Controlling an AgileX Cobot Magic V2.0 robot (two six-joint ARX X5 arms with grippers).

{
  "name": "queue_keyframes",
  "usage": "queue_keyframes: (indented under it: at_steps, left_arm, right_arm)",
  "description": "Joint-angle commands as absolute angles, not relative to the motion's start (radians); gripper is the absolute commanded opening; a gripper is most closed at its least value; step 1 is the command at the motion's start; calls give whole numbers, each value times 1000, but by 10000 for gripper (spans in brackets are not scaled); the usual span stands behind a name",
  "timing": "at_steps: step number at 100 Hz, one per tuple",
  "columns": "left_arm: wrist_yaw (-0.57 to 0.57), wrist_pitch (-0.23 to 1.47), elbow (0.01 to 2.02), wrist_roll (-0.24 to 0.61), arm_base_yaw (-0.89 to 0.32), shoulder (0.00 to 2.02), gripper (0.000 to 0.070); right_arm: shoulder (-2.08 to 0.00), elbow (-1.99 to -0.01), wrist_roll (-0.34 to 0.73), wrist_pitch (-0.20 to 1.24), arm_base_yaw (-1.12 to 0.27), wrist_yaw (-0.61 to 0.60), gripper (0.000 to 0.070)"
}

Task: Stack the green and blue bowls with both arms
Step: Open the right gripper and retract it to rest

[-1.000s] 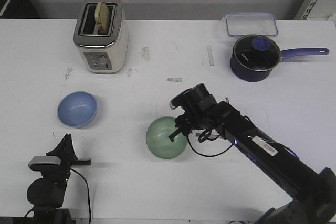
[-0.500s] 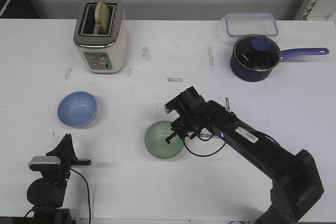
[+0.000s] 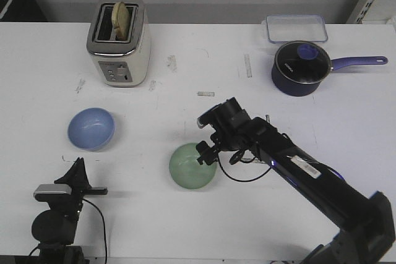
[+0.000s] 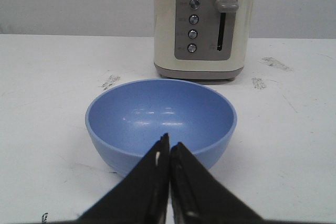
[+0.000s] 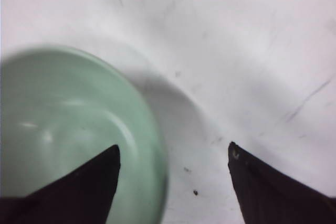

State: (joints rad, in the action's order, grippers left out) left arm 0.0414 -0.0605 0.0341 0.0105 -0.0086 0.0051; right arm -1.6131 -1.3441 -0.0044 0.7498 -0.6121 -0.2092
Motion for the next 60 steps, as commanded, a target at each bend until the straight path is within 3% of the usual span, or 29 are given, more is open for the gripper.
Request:
queue_keyframes:
  at_steps: [1, 8, 23, 28, 42, 60]
  left_arm:
    - [36, -77, 14, 12, -8, 3, 1]
    - [36, -77, 14, 12, -7, 3, 1]
    - [36, -77, 14, 12, -7, 3, 1]
    - [36, -77, 14, 12, -7, 3, 1]
    - [36, -77, 14, 12, -7, 3, 1]
    - [36, -77, 14, 12, -7, 3, 1]
  right_arm:
    - [-1562, -1375, -22, 731, -605, -204, 448]
    - [-1499, -1375, -22, 715, -582, -185, 386]
    - [-1348, -1375, -23, 706, -514, -96, 76]
    - [-1299, -1374, -23, 707, -483, -67, 4]
    - [-1176, -1351, -27, 711, -378, 7, 0]
    - [-1011, -1198, -31, 664, -230, 12, 0]
